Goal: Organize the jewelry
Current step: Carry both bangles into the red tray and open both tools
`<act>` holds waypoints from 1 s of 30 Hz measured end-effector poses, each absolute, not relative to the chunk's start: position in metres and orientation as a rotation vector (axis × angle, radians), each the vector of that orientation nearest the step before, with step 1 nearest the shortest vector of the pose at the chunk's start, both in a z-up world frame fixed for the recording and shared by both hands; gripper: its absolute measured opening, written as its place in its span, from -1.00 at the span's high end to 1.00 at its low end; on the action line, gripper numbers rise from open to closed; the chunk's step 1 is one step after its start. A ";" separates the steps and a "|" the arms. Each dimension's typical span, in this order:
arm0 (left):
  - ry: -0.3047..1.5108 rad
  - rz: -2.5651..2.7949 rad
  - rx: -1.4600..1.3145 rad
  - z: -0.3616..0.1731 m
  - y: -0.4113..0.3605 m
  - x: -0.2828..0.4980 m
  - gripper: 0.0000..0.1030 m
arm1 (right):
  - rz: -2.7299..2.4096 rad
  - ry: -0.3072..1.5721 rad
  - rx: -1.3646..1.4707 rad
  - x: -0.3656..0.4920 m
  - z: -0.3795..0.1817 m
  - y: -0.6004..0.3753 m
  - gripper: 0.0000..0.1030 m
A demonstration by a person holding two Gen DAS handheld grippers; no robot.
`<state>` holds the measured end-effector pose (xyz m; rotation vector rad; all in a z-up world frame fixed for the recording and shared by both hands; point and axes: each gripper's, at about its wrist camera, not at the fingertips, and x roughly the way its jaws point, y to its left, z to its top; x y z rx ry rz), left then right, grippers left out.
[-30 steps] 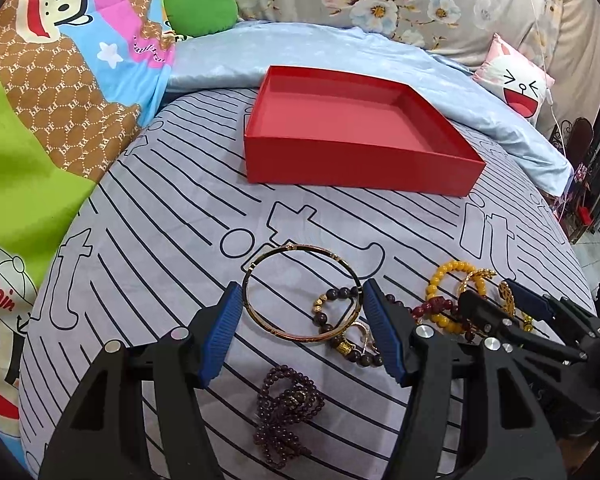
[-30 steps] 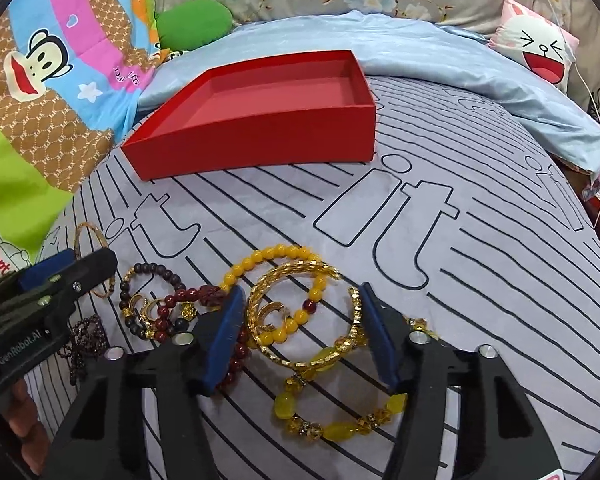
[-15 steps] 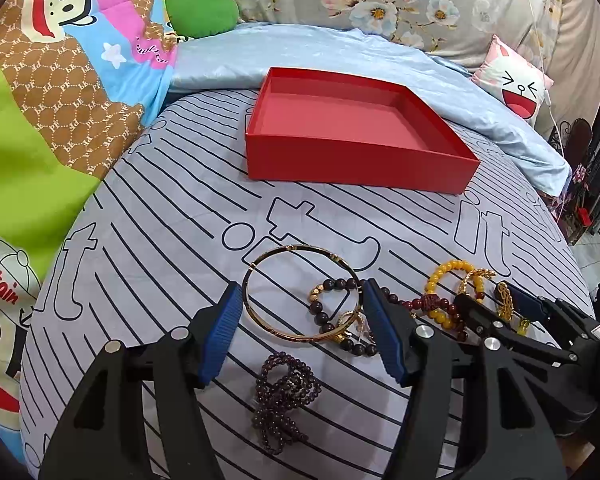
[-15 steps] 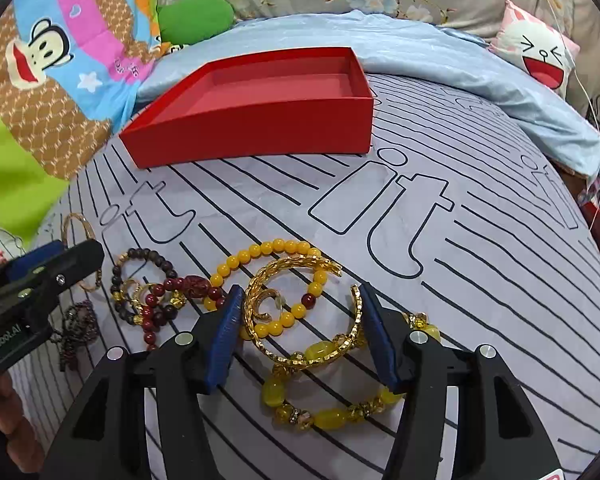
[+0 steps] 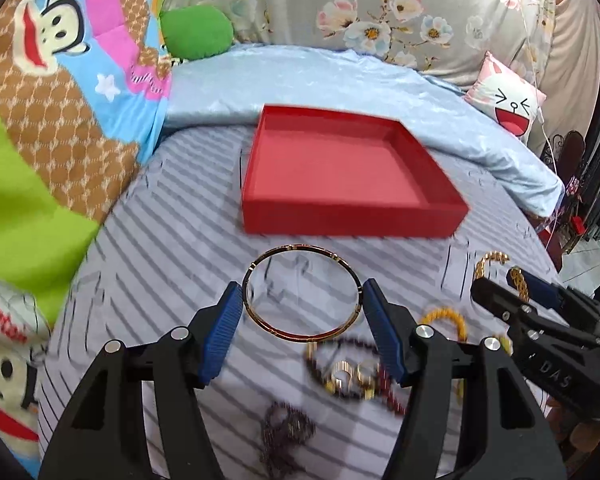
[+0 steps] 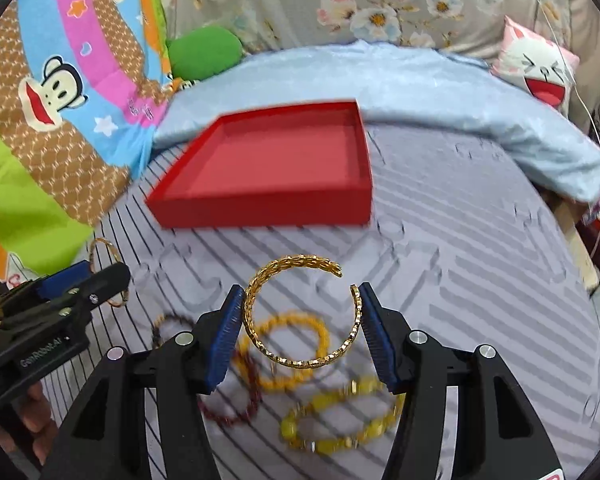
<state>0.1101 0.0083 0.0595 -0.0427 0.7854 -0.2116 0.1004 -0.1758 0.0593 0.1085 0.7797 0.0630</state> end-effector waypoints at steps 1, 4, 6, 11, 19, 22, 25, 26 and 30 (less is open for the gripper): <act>0.774 -0.214 -0.037 0.065 0.007 0.119 -0.14 | 0.072 0.768 0.105 0.111 0.067 -0.175 -0.08; 0.760 -0.231 -0.033 0.077 0.003 0.149 -0.14 | 0.097 0.760 0.126 0.144 0.081 -0.180 -0.08; 0.755 -0.237 -0.024 0.082 -0.001 0.171 -0.14 | 0.110 0.763 0.151 0.171 0.088 -0.184 -0.08; 0.754 -0.252 -0.027 0.094 -0.011 0.247 -0.14 | 0.112 0.777 0.178 0.243 0.098 -0.191 -0.08; 0.823 -0.250 0.033 0.074 -0.041 0.352 -0.14 | 0.112 0.855 0.136 0.342 0.079 -0.191 -0.08; 0.870 -0.236 0.043 0.060 -0.047 0.378 -0.14 | 0.106 0.900 0.133 0.369 0.062 -0.193 -0.08; 0.914 -0.233 0.046 0.046 -0.049 0.394 -0.14 | 0.091 0.937 0.124 0.387 0.048 -0.195 -0.08; 0.923 -0.230 0.051 0.042 -0.049 0.397 -0.14 | 0.092 0.951 0.123 0.391 0.043 -0.196 -0.08; 0.970 -0.235 0.038 0.030 -0.048 0.405 -0.15 | 0.087 0.979 0.112 0.397 0.034 -0.197 -0.09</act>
